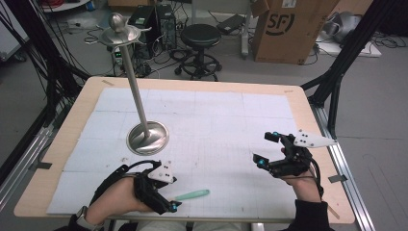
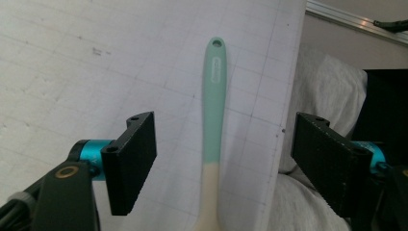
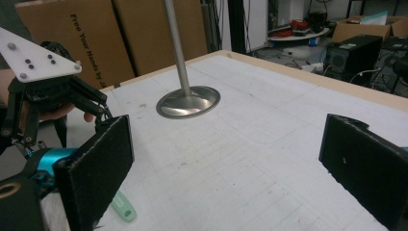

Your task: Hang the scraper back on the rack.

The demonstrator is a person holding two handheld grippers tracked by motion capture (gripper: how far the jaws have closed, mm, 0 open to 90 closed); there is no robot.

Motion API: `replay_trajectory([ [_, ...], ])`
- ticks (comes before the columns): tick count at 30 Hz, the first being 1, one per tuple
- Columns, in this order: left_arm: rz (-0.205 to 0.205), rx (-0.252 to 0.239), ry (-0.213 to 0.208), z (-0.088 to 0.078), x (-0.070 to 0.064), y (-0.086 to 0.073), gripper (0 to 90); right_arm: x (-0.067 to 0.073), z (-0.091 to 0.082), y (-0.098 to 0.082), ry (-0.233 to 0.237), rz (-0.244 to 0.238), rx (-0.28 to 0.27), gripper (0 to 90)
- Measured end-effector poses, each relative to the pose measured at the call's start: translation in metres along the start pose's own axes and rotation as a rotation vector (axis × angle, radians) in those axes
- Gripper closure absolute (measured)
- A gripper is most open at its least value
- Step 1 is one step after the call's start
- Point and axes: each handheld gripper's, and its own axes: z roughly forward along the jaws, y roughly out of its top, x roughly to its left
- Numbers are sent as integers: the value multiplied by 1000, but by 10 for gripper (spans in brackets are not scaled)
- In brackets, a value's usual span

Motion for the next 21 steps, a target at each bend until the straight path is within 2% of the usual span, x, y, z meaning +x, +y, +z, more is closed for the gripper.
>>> replay_trajectory([
  [4, -16, 48, -11, 6, 2, 1, 270, -1, -2, -1, -5, 7, -2, 38],
  [7, -24, 71, -41, 10, 4, 4, 350, 0, -3, -2, -8, 9, 0, 38],
  [9, -39, 97, -45, 12, 6, 5, 392, 0, -3, -3, -14, 8, 3, 38],
  [12, -31, 148, -56, 16, 7, 6, 429, 0, -2, -4, -15, 14, 6, 38],
  [16, 18, 231, -41, 16, 4, 9, 486, 1, -3, -2, -14, 11, -1, 38],
  [19, 65, 265, -35, 16, 0, 10, 522, -1, -4, -2, -15, 11, -4, 38],
  [21, 82, 292, -31, 17, -2, 10, 542, -2, -3, -2, -14, 8, -3, 38],
])
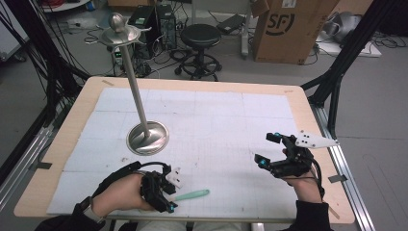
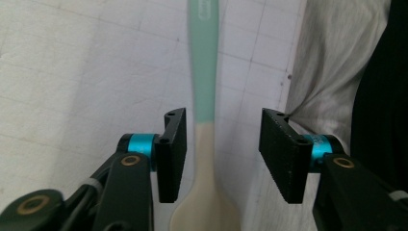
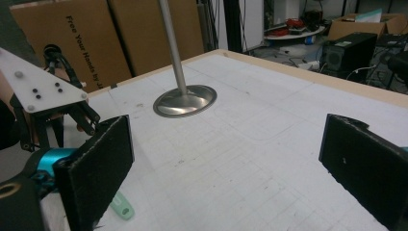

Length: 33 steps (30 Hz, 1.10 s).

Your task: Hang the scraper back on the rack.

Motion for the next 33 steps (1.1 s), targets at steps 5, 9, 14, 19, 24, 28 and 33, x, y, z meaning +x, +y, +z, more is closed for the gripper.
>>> replay_trajectory([
  [5, 2, 78, 24, 6, -1, 1, 595, 0, 1, 0, 5, 4, 2, 38],
  [9, -6, 124, 47, 9, 0, 1, 632, -1, 1, 0, 3, 2, -1, 38],
  [14, -5, 163, 67, 10, 0, 6, 702, -1, 4, 0, 7, 2, 7, 38],
  [19, 8, 233, 82, 14, -3, 15, 721, -1, 4, 0, 7, 4, 6, 38],
  [24, 14, 300, 84, 18, -5, 25, 762, 0, 4, 0, 9, 1, 5, 38],
  [28, 28, 309, 77, 18, -5, 26, 805, 1, 5, 1, 11, -1, 6, 38],
  [33, 24, 260, 64, 15, -3, 20, 809, 0, 3, 1, 10, 5, 0, 38],
])
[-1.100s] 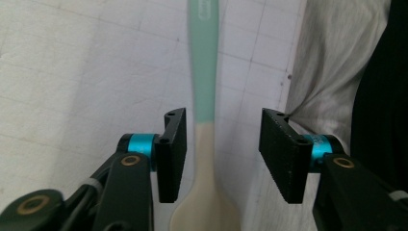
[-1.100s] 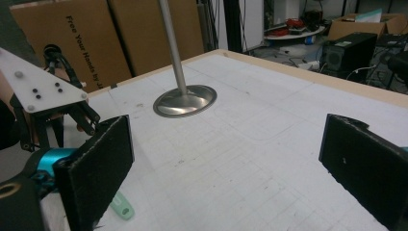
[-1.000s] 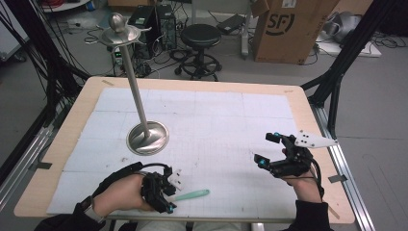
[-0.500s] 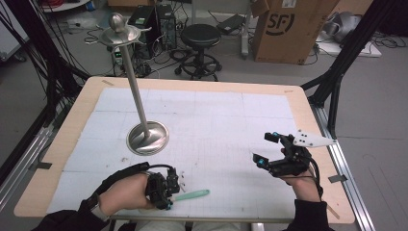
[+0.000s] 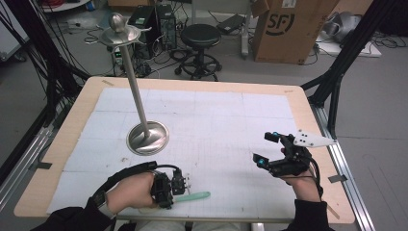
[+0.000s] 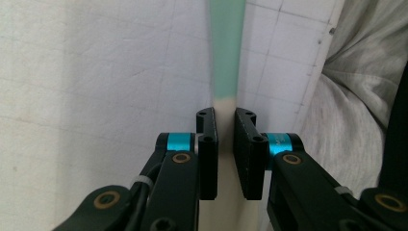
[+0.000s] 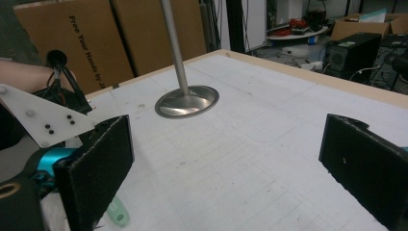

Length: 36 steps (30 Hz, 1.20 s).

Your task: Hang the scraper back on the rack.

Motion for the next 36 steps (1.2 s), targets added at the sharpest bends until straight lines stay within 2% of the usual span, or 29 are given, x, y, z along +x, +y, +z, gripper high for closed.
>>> replay_trajectory([
  [3, -30, -66, -19, -4, 5, -8, 808, -1, -1, 0, -2, 3, -3, 38],
  [5, -68, -110, -38, -8, 10, -16, 808, -1, -1, 0, -3, 1, -6, 38],
  [9, -123, -232, -33, -22, 18, -35, 807, -1, -1, 0, -5, 2, -3, 38],
  [12, -166, -332, -21, -34, 23, -52, 807, -1, -1, 0, -6, -1, -3, 38],
  [17, -245, -463, 10, -49, 29, -81, 808, 0, 0, 0, -7, -3, 3, 38],
  [21, -291, -598, 28, -54, 30, -101, 808, 2, 2, 1, 0, -9, 3, 38],
  [26, -334, -731, 63, -61, 34, -125, 808, 5, 4, 3, 6, -16, 4, 38],
  [29, -377, -802, 45, -69, 41, -139, 808, 5, 4, 3, 5, -18, 6, 38],
  [32, -400, -866, 48, -78, 47, -151, 808, 4, 4, 2, 5, -12, 7, 38],
  [36, -426, -952, 85, -90, 53, -167, 808, 3, 4, 1, -3, -6, 4, 38],
])
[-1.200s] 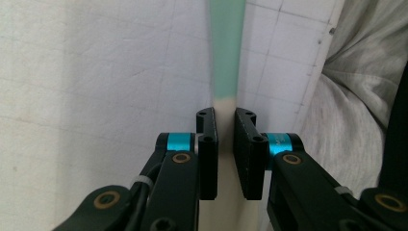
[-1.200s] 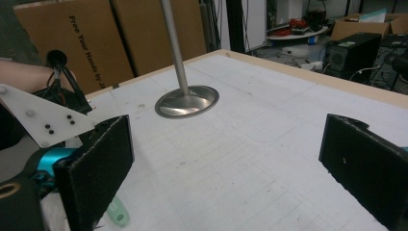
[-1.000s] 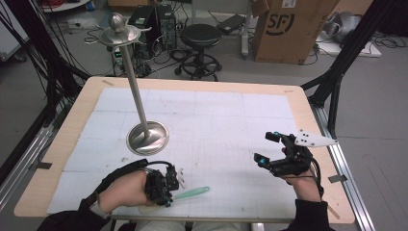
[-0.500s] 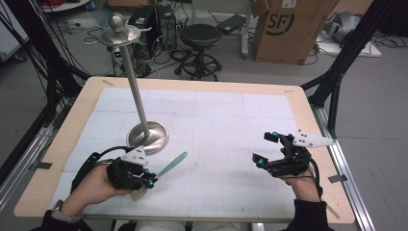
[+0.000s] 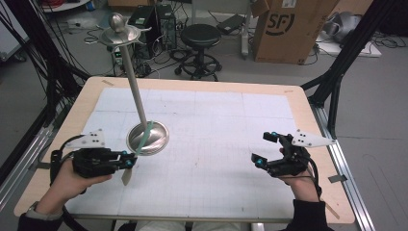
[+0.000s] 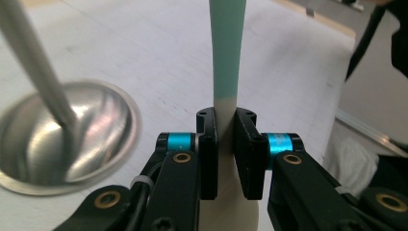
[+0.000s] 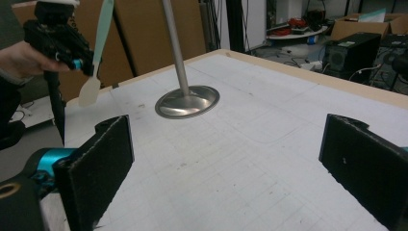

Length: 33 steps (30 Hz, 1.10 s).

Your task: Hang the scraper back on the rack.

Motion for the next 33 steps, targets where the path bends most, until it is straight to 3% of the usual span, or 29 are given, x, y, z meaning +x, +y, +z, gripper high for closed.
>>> replay_trajectory([
  [9, -50, -158, 79, -42, 25, 8, 808, 0, 1, 0, 3, -6, 3, 38],
  [16, -38, -233, 118, -62, 38, 29, 808, 0, 4, 0, 8, -6, 8, 38],
  [24, -12, -285, 150, -74, 49, 60, 808, -1, 5, 0, 11, -5, 5, 38],
  [33, 2, -320, 157, -88, 57, 75, 808, 0, 3, 0, 13, 0, 8, 38],
])
